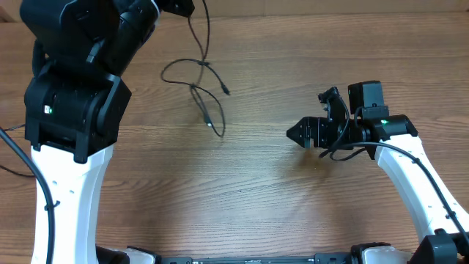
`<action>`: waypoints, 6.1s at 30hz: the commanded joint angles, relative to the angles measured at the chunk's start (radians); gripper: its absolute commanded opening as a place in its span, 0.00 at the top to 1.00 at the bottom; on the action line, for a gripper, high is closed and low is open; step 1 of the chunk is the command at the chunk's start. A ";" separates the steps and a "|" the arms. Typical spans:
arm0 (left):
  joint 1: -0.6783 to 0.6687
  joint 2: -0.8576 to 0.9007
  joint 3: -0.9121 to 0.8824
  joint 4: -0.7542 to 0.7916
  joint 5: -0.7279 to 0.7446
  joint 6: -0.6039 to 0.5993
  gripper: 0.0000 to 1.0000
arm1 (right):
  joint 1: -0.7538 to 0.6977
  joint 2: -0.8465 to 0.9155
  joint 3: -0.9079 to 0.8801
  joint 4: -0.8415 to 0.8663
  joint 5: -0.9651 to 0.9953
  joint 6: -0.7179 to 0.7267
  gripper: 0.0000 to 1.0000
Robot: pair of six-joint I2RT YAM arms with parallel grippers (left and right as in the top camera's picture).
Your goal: Untangle cables
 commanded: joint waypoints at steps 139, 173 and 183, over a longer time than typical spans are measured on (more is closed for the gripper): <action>0.681 0.136 0.072 -0.779 -0.630 -0.101 0.96 | 0.253 -0.008 0.014 0.153 0.455 0.517 0.43; 1.057 0.318 0.063 -0.813 -0.215 -0.366 0.96 | 0.253 -0.008 0.014 0.137 0.455 0.518 0.43; 1.056 0.460 0.063 -0.777 -0.206 -0.365 0.96 | 0.253 -0.008 0.014 0.133 0.455 0.518 0.43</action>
